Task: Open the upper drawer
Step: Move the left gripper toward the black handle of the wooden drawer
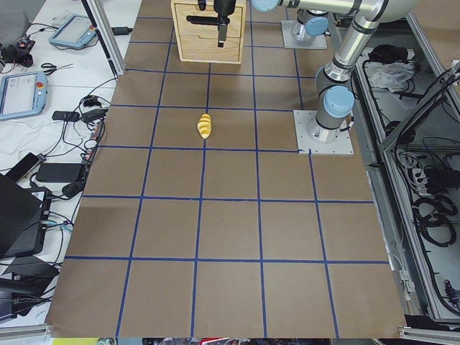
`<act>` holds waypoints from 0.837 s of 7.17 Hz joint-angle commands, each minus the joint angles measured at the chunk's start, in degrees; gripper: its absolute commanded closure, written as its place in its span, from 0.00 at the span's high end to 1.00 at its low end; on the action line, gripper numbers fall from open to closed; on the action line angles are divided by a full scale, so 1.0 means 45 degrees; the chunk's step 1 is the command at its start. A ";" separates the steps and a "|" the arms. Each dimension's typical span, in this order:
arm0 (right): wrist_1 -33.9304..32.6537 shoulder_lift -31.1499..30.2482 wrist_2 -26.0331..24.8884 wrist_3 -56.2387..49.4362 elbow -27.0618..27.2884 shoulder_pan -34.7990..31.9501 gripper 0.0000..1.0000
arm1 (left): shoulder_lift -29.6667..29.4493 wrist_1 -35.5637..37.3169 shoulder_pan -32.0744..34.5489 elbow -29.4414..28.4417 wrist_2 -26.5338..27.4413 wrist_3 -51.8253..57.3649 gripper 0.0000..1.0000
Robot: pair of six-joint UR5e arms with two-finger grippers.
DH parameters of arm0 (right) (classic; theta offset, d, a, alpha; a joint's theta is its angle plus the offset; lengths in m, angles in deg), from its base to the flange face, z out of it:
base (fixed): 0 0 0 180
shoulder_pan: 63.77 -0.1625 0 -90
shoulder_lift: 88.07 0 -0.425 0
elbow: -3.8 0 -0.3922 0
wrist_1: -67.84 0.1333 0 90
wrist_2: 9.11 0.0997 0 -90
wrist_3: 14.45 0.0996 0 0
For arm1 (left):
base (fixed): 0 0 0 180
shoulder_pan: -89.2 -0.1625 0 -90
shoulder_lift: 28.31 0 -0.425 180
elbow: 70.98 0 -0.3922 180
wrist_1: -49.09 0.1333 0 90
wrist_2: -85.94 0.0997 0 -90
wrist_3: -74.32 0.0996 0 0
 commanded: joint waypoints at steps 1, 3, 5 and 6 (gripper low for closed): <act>0.0000 0.0000 0.0000 0.0008 0.0004 0.0000 1.00 | -0.0557 0.0031 0.0152 -0.0164 -0.0100 -0.0128 1.00; 0.0000 0.0000 0.0000 0.0008 0.0004 0.0000 1.00 | -0.1609 0.1001 0.1085 -0.0262 -0.1074 -0.1251 1.00; 0.0000 0.0000 0.0000 0.0008 0.0004 0.0000 1.00 | -0.2839 0.2603 0.2938 -0.0398 -0.1464 -0.2700 1.00; 0.0000 0.0000 0.0000 0.0008 -0.0015 0.0000 1.00 | -0.3271 0.2977 0.3217 -0.0592 -0.2009 -0.2880 1.00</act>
